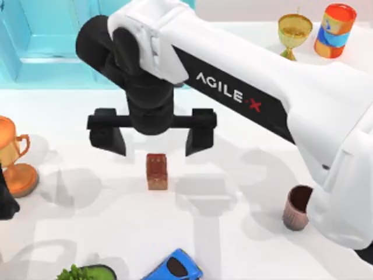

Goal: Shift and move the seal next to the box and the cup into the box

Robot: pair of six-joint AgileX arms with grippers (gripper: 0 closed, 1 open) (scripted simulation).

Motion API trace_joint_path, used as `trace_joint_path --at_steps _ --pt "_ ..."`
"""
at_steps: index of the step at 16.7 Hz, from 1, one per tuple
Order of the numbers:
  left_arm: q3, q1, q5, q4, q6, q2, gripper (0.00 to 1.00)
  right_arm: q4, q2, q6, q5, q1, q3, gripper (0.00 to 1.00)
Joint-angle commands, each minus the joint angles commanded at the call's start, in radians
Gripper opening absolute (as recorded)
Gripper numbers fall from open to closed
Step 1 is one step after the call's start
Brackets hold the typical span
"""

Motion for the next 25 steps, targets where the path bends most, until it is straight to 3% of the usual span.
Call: trace_joint_path --at_steps 8,16,21,25 --pt "0.0 0.0 0.0 0.0 0.0 0.0 1.0 0.007 0.016 0.002 0.002 -0.002 -0.01 1.0" --pt "0.0 0.0 0.0 0.0 0.0 0.0 1.0 0.28 0.024 -0.006 0.002 -0.008 -0.272 1.0" --pt "0.0 0.0 0.0 0.0 0.0 0.0 1.0 0.297 0.024 -0.006 0.002 -0.008 -0.288 1.0" --pt "0.0 0.0 0.0 0.0 0.0 0.0 1.0 0.297 0.024 -0.006 0.002 -0.008 -0.288 0.7"
